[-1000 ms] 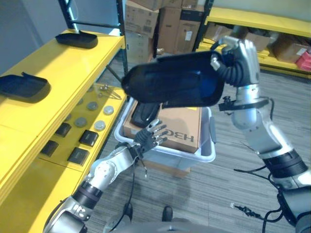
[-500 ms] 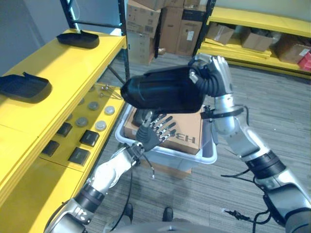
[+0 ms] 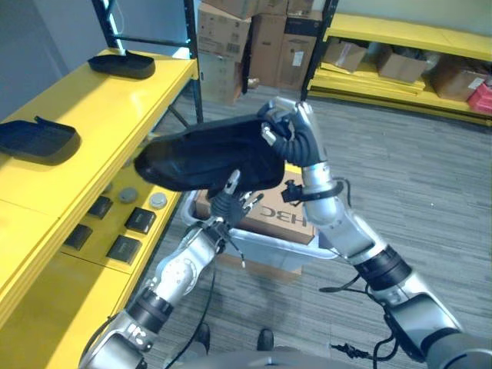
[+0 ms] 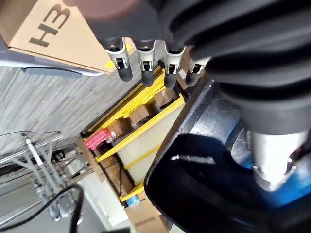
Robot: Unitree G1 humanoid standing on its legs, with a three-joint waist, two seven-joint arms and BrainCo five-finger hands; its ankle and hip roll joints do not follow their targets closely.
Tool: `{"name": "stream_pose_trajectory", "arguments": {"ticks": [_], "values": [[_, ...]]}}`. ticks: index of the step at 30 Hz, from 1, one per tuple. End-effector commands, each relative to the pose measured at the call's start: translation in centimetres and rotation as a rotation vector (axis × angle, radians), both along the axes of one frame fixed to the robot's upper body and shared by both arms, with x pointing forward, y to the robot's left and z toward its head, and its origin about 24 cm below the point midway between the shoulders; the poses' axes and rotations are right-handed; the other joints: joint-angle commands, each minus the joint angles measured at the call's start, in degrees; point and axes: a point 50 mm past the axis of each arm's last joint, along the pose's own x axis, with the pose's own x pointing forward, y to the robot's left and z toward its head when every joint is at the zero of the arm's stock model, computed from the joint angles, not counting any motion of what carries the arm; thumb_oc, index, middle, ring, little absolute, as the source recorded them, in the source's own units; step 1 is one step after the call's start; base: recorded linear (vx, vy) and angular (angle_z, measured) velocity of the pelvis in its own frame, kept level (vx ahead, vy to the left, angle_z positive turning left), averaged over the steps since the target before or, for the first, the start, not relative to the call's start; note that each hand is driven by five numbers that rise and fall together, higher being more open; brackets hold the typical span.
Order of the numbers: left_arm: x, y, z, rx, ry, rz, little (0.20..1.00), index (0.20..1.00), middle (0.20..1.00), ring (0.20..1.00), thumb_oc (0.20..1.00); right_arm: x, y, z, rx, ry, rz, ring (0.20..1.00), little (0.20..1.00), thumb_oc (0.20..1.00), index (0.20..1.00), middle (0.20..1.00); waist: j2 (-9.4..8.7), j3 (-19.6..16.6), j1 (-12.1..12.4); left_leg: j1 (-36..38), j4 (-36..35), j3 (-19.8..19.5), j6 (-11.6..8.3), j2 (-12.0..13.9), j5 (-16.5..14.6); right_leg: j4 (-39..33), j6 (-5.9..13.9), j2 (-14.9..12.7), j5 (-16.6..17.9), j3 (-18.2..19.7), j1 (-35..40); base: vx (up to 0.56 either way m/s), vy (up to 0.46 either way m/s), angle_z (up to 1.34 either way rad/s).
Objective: Move parts from the plastic box to the shelf.
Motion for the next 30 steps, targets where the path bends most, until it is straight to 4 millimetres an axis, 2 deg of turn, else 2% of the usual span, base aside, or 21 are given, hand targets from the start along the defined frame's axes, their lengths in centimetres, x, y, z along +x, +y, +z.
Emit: {"name": "stream_pose_trajectory", "arguments": {"ticks": [1,7,8,10,11,15,21,27,28,29,30], "values": [[2.4,0.6,3.2,0.028,-0.173,0.232,1.0,1.0,1.0,1.0,1.0,-1.0,0.7,1.3,0.101,-0.03,0.098,0.2,0.2,0.2,0.2,0.2,-1.01,-2.55,0.76,2.16,-0.43,2.38,-1.77,3.0,-4.36,-0.29,3.66,-3.17,-3.45,0.54,2.46,0.0,0.0,0.0],[2.9,2.6,4.3,0.01,-0.231,0.464,1.0,1.0,1.0,1.0,1.0,-1.2,1.0,-0.2,0.155,0.05,0.116,0.2,0.2,0.2,0.2,0.2,-1.15,-2.31,0.39,2.09,-0.43,2.19,-1.77,3.07,-4.19,-0.29,3.54,-3.09,-3.39,0.61,2.42,0.0,0.0,0.0],[2.9,2.9,4.6,-0.003,-0.251,0.492,0.94,0.94,0.94,0.94,0.94,-1.2,1.1,-0.4,0.161,0.063,0.119,0.2,0.2,0.2,0.2,0.2,-1.16,-2.23,0.3,2.1,-0.43,2.14,-1.78,3.08,-4.2,-0.29,3.49,-3.06,-3.41,0.72,2.41,0.0,0.0,0.0],[2.9,3.4,5.4,0.0,-0.301,0.533,0.231,0.231,0.231,0.231,0.231,-1.3,1.3,-1.0,0.176,0.095,0.131,0.2,0.2,0.2,0.2,0.2,-1.1,-2.14,0.05,2.12,-0.43,2.15,-1.86,3.21,-4.18,-0.29,3.47,-3.02,-3.42,0.86,2.35,-0.01,0.004,-0.03],[2.9,3.3,5.6,-0.01,-0.318,0.522,0.2,0.2,0.2,0.2,0.2,-1.4,1.4,-1.2,0.181,0.106,0.137,0.2,0.2,0.2,0.2,0.2,-1.09,-2.11,-0.03,2.09,-0.43,2.16,-1.87,3.25,-4.14,-0.29,3.47,-3.03,-3.41,0.9,2.33,-0.02,0.005,-0.04],[2.9,2.8,6.1,-0.028,-0.373,0.447,0.2,0.2,0.2,0.2,0.2,-1.5,1.6,-1.6,0.185,0.128,0.156,0.2,0.2,0.2,0.2,0.2,-1.04,-2.02,-0.31,2.04,-0.43,2.32,-1.94,3.36,-4.09,-0.29,3.47,-3.06,-3.39,1.02,2.25,0.0,0.0,0.0],[2.1,0.8,6.3,-0.032,-0.458,0.253,0.2,0.2,0.2,0.2,0.2,-1.7,2.0,-2.1,0.192,0.18,0.213,0.2,0.2,0.2,0.2,0.2,-0.89,-1.91,-0.82,2.19,-0.43,2.67,-1.78,3.37,-4.35,-0.29,3.39,-3.03,-3.31,1.63,2.15,0.0,0.0,0.0],[1.9,1.3,6.2,-0.01,-0.508,0.26,0.2,0.2,0.2,0.2,0.2,-2.1,3.3,-2.7,0.246,0.284,0.381,0.2,0.2,0.2,0.2,0.2,-0.76,-1.94,-0.39,2.18,-0.43,2.51,-1.71,3.2,-4.25,-0.29,3.22,-3.12,-3.31,1.67,2.23,0.0,0.001,-0.03],[1.9,1.6,6.2,0.014,-0.525,0.272,0.2,0.2,0.2,0.2,0.2,-2.0,3.4,-3.0,0.23,0.316,0.403,1.0,1.0,1.0,1.0,1.0,-0.75,-1.96,-0.31,2.15,-0.43,2.46,-1.72,3.2,-4.2,-0.29,3.2,-3.12,-3.29,1.64,2.25,0.0,0.0,0.0],[1.9,2.1,6.1,0.044,-0.546,0.291,0.2,0.2,0.2,0.2,0.2,-1.9,3.2,-3.7,0.228,0.373,0.411,1.0,1.0,1.0,1.0,1.0,-0.73,-1.97,-0.19,2.12,-0.43,2.41,-1.74,3.21,-4.13,-0.29,3.16,-3.14,-3.29,1.62,2.28,0.0,0.0,0.0],[1.8,3.2,6.2,0.113,-0.588,0.33,0.2,0.2,0.2,0.2,0.2,-1.6,2.3,-4.6,0.3,0.444,0.42,1.0,1.0,1.0,1.0,1.0,-0.73,-1.98,-0.05,2.07,-0.43,2.35,-1.74,3.18,-4.01,-0.29,3.2,-3.16,-3.26,1.59,2.34,0.01,-0.045,0.01]]}}
